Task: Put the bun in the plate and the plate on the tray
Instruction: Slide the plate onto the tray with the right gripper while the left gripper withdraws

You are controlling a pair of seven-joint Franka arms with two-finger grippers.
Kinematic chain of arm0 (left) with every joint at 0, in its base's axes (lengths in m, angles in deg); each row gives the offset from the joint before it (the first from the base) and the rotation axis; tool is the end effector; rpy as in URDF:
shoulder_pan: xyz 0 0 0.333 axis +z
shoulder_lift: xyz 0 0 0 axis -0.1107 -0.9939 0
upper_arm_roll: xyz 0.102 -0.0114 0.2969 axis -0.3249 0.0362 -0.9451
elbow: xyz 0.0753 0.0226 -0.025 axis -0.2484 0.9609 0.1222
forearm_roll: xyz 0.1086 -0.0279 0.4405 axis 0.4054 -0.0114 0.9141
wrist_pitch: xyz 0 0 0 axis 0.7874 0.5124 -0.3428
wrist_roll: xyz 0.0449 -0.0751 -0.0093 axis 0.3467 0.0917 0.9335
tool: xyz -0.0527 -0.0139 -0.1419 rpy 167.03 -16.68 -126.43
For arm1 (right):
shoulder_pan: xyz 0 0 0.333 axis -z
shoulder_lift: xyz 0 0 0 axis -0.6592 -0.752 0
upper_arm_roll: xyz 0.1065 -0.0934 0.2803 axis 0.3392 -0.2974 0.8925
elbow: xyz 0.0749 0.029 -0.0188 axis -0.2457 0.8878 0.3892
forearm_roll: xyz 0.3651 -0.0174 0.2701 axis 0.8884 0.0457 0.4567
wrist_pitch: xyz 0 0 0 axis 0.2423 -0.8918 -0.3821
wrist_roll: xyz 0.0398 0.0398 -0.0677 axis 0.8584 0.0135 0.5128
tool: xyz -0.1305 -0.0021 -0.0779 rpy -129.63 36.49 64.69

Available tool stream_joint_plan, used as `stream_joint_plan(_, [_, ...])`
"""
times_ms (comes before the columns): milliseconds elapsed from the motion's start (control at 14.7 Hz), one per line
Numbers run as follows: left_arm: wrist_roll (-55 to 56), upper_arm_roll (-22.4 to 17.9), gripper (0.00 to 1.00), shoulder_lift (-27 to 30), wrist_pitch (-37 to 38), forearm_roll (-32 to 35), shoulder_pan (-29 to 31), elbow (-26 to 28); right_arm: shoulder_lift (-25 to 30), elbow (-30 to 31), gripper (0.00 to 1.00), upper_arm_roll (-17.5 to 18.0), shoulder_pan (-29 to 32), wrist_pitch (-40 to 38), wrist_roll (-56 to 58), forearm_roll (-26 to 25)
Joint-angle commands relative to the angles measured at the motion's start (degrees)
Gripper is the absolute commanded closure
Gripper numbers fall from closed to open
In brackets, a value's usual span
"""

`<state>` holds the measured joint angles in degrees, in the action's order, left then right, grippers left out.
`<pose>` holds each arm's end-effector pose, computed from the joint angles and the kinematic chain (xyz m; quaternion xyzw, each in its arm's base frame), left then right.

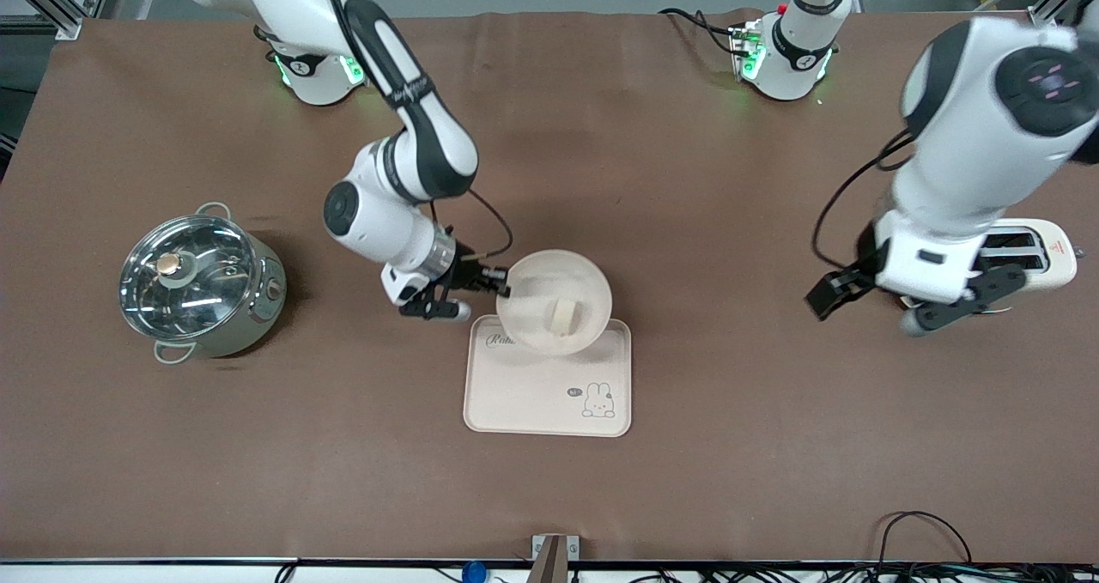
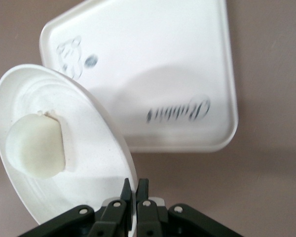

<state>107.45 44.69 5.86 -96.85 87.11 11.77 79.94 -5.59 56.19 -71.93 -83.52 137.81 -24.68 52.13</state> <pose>0.6877 -0.1640 0.5061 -0.9837 -0.1605 -0.0766 0.0258 0.6190 0.3857 0.1729 -0.9624 0.0979 -0.0009 0.2532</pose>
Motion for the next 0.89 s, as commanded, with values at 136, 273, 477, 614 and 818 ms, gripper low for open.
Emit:
stream_joint_plan(136, [-21.24,0.38,0.00,6.27,7.84,-1.86,4.86,0.26,-14.86,-18.96,1.00,0.44,5.71,-9.34,-6.65,-0.91])
stream_joint_plan(273, [-26.71,-0.76,0.00,8.99,11.27,-3.69,5.22,0.35,-19.34,-24.67,1.00,0.44,7.29,-11.55,-6.74,-0.91])
stream_joint_plan(477, [-31.98,-10.75,0.00,13.73,14.96,-10.80,0.14,2.97,-20.60,-25.49,1.00,0.44,6.77,-11.56,-6.22,-1.35])
stream_joint_plan(614, [-32.88,-14.11,0.00,17.60,15.86,-12.41,-3.03,6.74,-20.51,-25.40,1.00,0.44,6.86,-11.56,-5.78,-5.72])
stream_joint_plan(818, [-32.18,-14.48,0.00,21.48,16.03,-12.59,-5.23,11.06,-20.51,-25.31,0.91,0.61,6.77,-11.47,-6.13,-7.06])
